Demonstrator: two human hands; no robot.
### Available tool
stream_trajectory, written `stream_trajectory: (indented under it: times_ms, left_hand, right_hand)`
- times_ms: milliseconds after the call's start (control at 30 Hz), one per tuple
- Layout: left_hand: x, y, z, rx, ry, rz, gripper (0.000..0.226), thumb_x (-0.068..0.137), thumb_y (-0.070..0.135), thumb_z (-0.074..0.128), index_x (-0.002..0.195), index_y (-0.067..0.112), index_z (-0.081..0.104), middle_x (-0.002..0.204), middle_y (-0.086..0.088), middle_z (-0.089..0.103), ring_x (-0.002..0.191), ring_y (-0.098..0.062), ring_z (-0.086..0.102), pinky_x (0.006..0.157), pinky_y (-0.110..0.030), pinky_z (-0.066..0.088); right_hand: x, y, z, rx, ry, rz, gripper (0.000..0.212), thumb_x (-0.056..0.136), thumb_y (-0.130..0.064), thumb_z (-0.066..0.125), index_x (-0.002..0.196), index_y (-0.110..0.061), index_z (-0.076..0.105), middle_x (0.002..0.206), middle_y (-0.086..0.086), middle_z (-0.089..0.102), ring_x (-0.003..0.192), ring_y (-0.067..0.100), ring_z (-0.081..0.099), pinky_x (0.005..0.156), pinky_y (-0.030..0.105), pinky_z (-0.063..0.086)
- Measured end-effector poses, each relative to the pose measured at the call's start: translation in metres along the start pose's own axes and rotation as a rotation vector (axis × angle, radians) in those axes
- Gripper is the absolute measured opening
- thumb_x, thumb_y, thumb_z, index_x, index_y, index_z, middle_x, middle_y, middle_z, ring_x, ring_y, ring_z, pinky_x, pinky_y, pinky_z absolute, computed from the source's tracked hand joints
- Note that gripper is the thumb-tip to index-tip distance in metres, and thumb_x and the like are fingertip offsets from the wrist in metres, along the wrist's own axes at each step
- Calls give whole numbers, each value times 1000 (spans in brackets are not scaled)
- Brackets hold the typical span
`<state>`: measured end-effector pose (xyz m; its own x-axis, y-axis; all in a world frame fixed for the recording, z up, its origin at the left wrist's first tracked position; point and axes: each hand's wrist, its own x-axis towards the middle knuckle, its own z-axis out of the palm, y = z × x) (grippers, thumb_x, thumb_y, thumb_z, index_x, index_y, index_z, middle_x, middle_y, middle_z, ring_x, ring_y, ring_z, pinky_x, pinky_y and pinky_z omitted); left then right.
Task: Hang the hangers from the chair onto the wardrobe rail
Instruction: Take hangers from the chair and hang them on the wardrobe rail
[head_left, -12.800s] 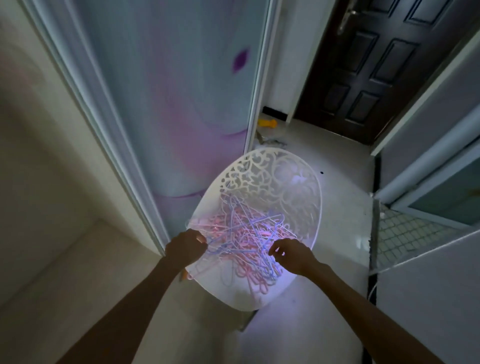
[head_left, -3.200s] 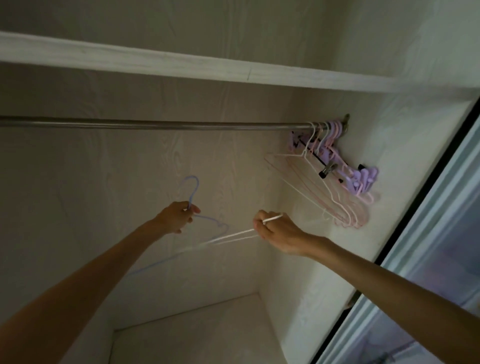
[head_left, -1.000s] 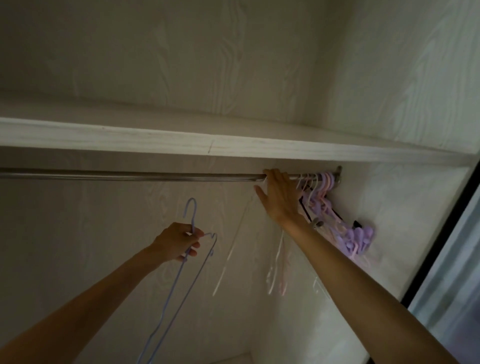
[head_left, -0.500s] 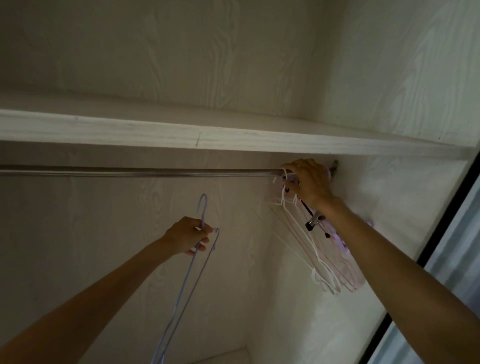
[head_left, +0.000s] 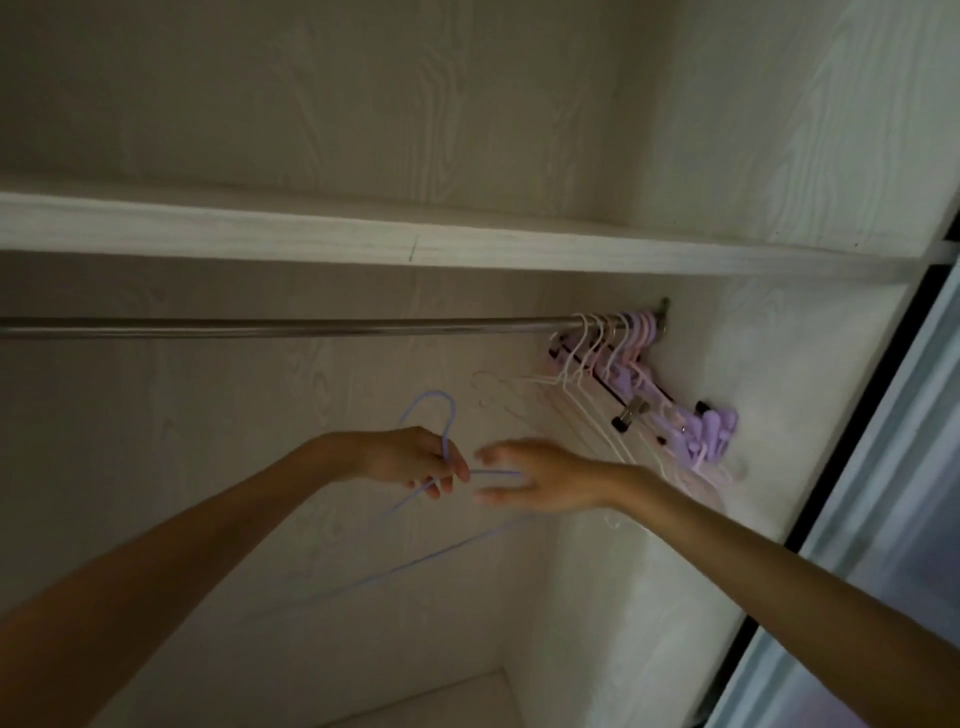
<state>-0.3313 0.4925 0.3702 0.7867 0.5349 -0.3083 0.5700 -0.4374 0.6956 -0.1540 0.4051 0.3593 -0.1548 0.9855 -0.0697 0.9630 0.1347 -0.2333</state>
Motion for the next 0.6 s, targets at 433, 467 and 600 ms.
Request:
stream_trajectory:
  times_ms: [433,467,600]
  left_hand:
    - [13,25,-45,258,939,324,31,86,7,60,114,19,65,112,1,64,105,-19,59,82,-25,47]
    - [18,22,-46,490,1001,261,42,87,13,58,129,19,54,128,-2,55,117,-23,51,91,-30,42]
    - [32,19,-41,887,913,9,71,89,19,54,150,16,17,153,-4,25,140,-25,26,116,-39,15]
  right_hand:
    - [-48,8,11,384,391,345,40,101,-21,32,60,-21,33,59,-6,37,58,10,37,51,25,26]
    - [-47,10,3,346,417,387,41,101,-21,32,60,-21,32,60,-6,37,63,14,39,51,28,25]
    - [-29,16,-23,297,477,476,37,101,-21,29,69,-11,46,80,15,51,79,24,52,63,27,30]
